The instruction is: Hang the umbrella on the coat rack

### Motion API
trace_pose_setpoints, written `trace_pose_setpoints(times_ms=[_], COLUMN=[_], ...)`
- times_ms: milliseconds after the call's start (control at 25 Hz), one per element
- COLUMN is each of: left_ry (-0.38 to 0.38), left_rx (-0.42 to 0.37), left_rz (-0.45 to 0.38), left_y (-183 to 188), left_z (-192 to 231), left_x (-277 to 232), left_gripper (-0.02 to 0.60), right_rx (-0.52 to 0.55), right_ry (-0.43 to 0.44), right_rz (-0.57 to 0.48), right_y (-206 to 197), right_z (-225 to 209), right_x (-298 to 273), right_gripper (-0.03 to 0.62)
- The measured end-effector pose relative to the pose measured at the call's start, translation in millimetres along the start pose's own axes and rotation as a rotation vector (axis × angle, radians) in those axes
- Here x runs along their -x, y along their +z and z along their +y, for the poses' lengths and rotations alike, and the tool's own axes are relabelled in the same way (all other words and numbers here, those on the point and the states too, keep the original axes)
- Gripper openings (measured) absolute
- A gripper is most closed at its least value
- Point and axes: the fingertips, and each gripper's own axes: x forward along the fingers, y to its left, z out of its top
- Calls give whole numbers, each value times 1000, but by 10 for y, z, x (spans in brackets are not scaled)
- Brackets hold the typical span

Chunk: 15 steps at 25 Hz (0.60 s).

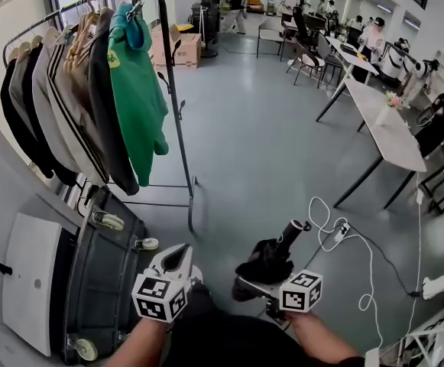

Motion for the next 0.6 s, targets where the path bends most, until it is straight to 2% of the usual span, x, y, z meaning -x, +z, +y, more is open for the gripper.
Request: trace_pose_setpoints(times_ms=[200,480,600], left_ry=[6,32,18], left_rx=[-13,-9,-11], left_rz=[-6,-14,-16], left_y=[92,479,651], left_z=[162,901,1106], left_x=[-282,-575,-751], left_gripper=[15,15,15], right_rx=[16,32,43], right_ry=[-3,9,11], right_rz=[-4,21,31], right_y=[191,705,905], right_z=[-234,-353,-446], right_x=[-165,-820,-1060], right_gripper=[252,252,252])
